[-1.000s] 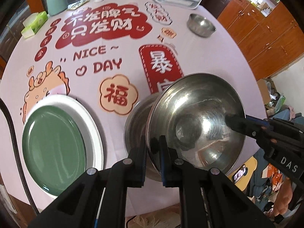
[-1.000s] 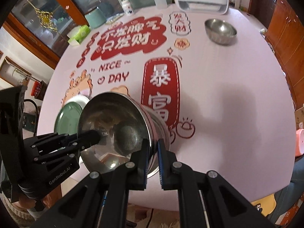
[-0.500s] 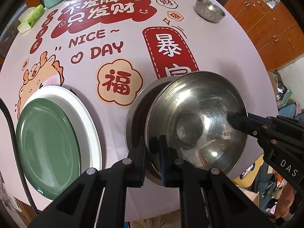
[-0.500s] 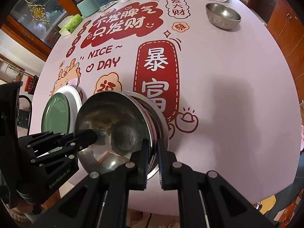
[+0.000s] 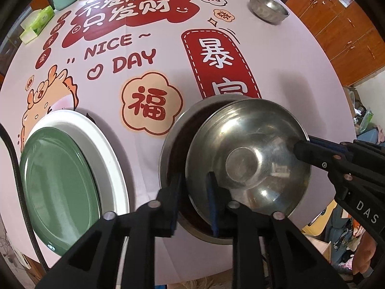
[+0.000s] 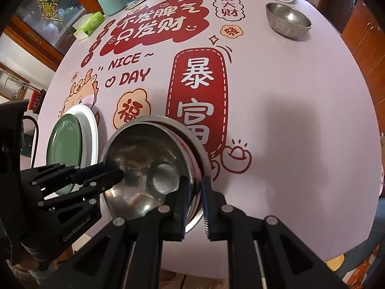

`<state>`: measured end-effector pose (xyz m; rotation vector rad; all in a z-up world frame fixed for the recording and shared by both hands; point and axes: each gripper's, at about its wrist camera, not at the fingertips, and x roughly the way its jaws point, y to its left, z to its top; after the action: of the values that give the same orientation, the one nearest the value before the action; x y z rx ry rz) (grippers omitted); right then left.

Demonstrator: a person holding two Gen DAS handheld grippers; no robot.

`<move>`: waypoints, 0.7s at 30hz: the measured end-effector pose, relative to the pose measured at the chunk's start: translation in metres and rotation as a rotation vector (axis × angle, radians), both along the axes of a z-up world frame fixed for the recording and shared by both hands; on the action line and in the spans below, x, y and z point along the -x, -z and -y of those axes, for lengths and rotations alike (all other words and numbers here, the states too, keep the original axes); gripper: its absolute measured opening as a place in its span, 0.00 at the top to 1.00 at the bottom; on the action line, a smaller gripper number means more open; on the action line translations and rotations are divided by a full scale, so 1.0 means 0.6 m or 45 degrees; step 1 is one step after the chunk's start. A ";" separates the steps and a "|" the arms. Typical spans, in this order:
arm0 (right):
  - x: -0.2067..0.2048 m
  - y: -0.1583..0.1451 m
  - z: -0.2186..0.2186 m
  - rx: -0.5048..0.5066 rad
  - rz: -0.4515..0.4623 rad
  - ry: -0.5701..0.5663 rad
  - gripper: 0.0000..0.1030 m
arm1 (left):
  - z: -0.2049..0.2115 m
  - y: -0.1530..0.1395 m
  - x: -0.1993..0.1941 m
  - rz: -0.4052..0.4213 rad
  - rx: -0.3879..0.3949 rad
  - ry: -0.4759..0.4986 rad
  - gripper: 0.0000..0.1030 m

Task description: Organize plates and bowls

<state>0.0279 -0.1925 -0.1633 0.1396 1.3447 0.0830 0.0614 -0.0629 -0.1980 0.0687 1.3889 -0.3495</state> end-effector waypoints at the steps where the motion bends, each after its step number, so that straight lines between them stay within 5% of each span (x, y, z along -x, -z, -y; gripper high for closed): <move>1: -0.001 0.000 0.001 0.001 0.001 -0.001 0.87 | 0.001 0.000 -0.002 0.005 0.002 0.000 0.78; 10: -0.002 0.001 0.003 0.006 -0.003 -0.009 0.87 | -0.003 -0.011 -0.004 0.026 0.002 -0.013 0.75; 13: -0.002 -0.003 0.001 0.006 0.006 -0.017 0.86 | -0.003 -0.020 -0.001 0.056 -0.028 -0.012 0.66; 15: -0.002 -0.005 0.001 0.008 0.010 -0.019 0.86 | -0.004 -0.029 0.000 0.087 -0.043 -0.011 0.49; 21: 0.003 -0.012 0.000 0.003 0.024 -0.026 0.86 | -0.008 -0.053 0.005 0.145 -0.060 -0.021 0.46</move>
<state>0.0263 -0.1928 -0.1558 0.1230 1.3278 0.0996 0.0582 -0.0583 -0.1663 0.1143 1.2847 -0.2943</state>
